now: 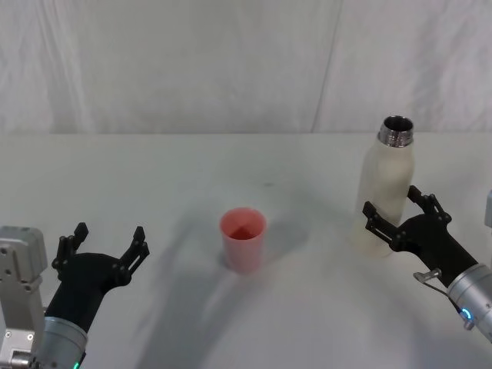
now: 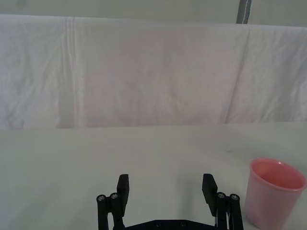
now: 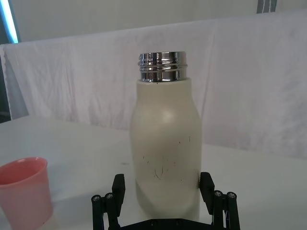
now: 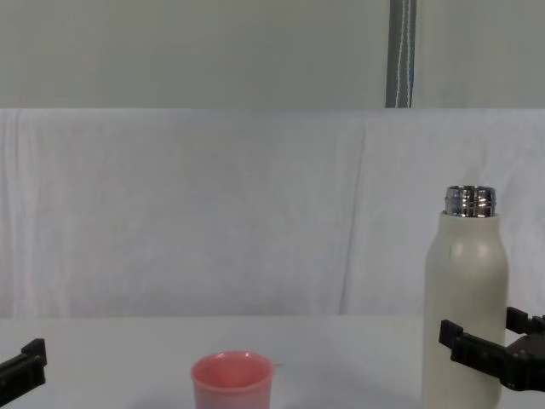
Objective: Grasp the thermos with one hand and pour water into the cup lid.
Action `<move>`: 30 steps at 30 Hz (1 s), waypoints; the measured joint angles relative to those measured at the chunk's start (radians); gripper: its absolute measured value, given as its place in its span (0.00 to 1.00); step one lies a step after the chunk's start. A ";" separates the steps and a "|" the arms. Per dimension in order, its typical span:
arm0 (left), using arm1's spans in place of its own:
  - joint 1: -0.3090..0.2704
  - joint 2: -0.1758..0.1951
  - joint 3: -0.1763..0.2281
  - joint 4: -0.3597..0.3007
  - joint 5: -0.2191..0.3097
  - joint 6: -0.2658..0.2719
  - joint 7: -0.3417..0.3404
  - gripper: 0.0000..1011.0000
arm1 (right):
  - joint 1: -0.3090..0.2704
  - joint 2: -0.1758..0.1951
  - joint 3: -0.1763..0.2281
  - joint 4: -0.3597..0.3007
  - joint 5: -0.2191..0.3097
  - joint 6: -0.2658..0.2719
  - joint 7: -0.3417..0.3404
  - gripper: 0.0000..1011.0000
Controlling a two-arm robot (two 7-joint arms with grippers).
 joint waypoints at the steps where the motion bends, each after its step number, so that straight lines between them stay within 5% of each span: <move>1: 0.000 0.000 0.000 0.000 0.000 0.000 0.000 0.99 | 0.002 0.000 -0.001 0.002 0.000 -0.001 0.000 0.99; 30: 0.000 0.000 0.000 0.000 0.000 0.000 0.000 0.99 | 0.103 -0.011 -0.027 0.114 0.004 -0.024 0.040 0.99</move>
